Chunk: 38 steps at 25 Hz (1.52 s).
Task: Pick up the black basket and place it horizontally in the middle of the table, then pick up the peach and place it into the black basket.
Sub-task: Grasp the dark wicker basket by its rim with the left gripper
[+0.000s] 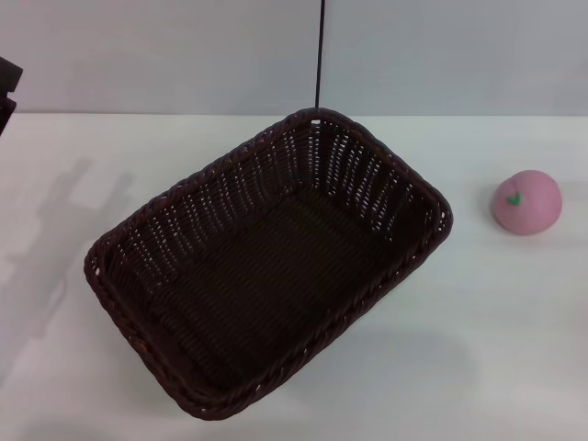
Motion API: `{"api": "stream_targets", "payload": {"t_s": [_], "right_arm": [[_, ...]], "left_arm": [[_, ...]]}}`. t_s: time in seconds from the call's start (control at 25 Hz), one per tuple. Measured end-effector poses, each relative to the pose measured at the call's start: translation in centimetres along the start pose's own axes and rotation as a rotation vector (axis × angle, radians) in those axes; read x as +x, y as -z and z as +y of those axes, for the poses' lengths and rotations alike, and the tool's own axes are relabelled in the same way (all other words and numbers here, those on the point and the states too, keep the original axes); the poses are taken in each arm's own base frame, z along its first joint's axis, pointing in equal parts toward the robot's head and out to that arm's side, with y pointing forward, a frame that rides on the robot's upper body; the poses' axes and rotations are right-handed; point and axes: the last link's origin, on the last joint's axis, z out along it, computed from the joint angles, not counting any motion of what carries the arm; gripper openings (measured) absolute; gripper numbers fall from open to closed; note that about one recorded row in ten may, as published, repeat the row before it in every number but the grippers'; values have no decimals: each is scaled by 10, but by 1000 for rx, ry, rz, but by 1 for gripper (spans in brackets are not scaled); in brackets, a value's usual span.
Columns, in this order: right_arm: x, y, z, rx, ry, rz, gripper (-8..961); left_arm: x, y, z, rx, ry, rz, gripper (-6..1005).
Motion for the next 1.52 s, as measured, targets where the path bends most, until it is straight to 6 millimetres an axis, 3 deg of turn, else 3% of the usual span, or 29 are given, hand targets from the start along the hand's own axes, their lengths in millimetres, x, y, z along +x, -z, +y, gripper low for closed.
{"api": "stream_targets", "payload": {"t_s": [0.32,0.72,0.88,1.0,1.16,1.52], "right_arm": [[1,1,-1,4,-4,2,700],[1,5,-2,12,-4,3,700],[4,8,-2,22,-17,8,700],[5,9,-3,26,-22,10,700],[5,12,-4,32,-24,12,700],[6,17,-7,49,-25,16,700]], "left_arm": [[7,-5,1,-51,13,0,839],[42,-49,0,-315,86,-188,832],[59,-83,-3,-432,109,-426,830],[62,-96,-2,-452,104,-540,828],[60,-135,9,-478,60,-841,825],[59,-169,18,-367,-77,-1138,824]]}}
